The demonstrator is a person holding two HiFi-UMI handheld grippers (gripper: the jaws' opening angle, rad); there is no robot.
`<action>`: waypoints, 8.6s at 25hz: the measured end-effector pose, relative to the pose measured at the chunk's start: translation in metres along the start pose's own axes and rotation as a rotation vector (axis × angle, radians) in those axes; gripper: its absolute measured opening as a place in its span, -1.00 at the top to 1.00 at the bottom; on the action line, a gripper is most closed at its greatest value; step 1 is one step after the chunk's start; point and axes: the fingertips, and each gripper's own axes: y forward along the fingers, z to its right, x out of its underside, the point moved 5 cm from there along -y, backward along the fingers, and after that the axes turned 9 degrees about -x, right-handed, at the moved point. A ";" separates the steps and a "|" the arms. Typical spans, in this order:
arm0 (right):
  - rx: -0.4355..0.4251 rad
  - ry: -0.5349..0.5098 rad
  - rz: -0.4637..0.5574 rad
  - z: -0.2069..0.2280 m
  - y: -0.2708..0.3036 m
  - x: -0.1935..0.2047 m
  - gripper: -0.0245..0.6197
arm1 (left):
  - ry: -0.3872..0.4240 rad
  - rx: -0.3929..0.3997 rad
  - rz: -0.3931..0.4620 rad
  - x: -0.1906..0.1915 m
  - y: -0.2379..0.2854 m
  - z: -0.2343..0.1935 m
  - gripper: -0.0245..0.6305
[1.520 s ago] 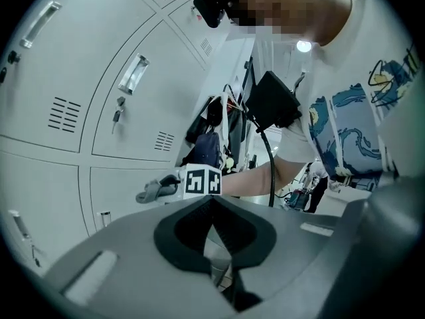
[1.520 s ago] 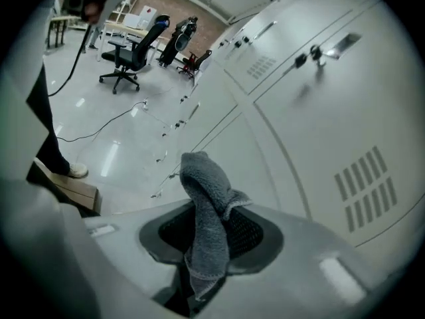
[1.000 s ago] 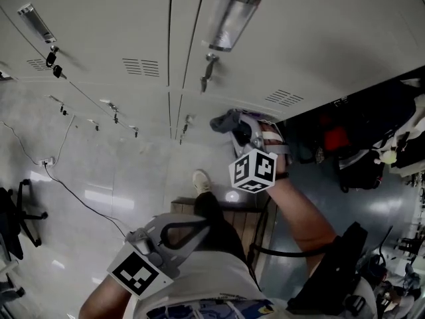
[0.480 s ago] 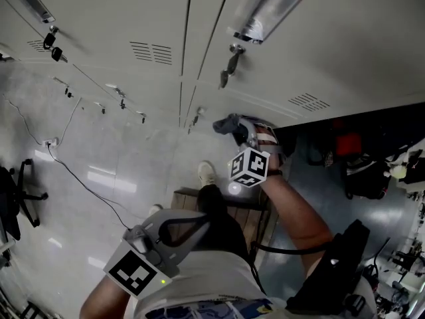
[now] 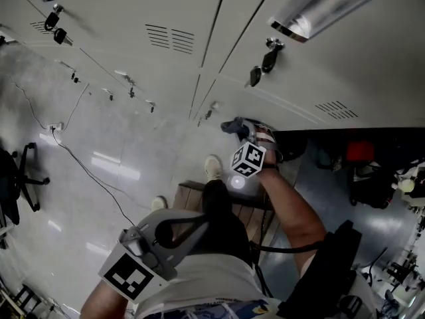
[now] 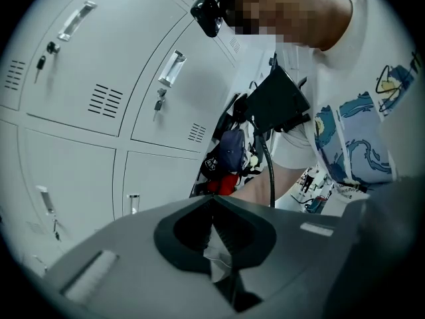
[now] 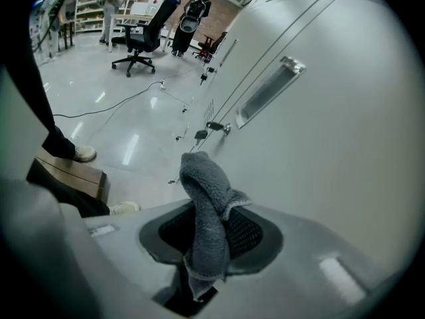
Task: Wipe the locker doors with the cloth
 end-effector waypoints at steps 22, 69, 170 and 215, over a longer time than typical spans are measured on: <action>0.026 -0.041 -0.006 -0.009 -0.087 -0.026 0.57 | 0.065 0.047 0.059 -0.015 -0.022 0.003 0.92; -0.005 -0.055 -0.097 0.006 -0.002 -0.029 0.58 | 0.013 0.007 0.025 -0.008 -0.015 0.006 0.92; 0.257 -0.059 0.136 0.088 -0.209 -0.125 0.57 | 0.070 -0.010 0.125 -0.010 -0.055 0.007 0.92; -0.149 -0.064 -0.043 -0.021 0.068 -0.050 0.57 | -0.078 -0.129 0.031 0.028 -0.031 -0.011 0.92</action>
